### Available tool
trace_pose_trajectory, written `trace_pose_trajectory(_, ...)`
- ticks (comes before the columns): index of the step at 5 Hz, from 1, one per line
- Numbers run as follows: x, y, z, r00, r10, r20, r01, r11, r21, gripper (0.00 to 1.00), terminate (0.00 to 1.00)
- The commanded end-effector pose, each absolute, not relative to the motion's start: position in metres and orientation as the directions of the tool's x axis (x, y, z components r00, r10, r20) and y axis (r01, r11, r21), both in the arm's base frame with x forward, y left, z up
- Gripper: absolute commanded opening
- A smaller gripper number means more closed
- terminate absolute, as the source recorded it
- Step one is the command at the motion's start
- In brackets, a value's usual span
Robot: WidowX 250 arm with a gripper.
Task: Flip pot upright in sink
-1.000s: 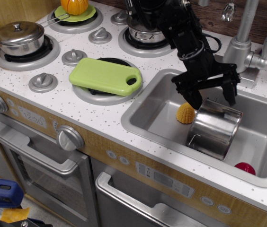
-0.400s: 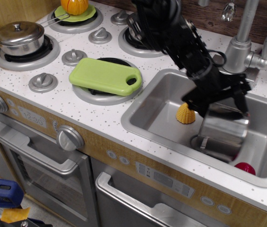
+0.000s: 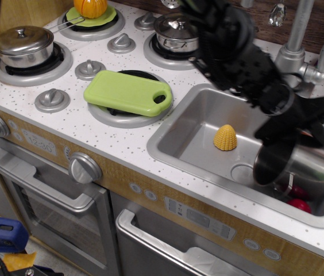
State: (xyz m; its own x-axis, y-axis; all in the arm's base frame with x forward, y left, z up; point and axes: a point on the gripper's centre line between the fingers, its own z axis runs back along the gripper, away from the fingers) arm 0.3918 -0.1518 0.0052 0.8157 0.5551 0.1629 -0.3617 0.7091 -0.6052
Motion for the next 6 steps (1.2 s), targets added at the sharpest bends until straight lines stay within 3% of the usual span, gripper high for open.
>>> trace_pose_trajectory(1, 0.400, -0.144, 0.021, 0.845, 0.489, 0.215, -0.356, 0.816, -0.456, 0.00, 0.00)
trace_pose_trajectory(2, 0.399, -0.126, 0.033, 0.898, 0.392, 0.199, -0.317, 0.891, -0.324, 0.00, 0.00)
trace_pose_trajectory(3, 0.398, -0.110, 0.040, 0.923, 0.341, 0.179, -0.280, 0.912, -0.299, 0.00, 0.00)
trace_pose_trajectory(4, 0.396, -0.100, 0.036, 0.945, 0.289, 0.156, -0.238, 0.929, -0.282, 1.00, 0.00)
trace_pose_trajectory(6, 0.393, -0.101, 0.029, 0.952, 0.274, 0.140, -0.229, 0.935, -0.270, 1.00, 0.00)
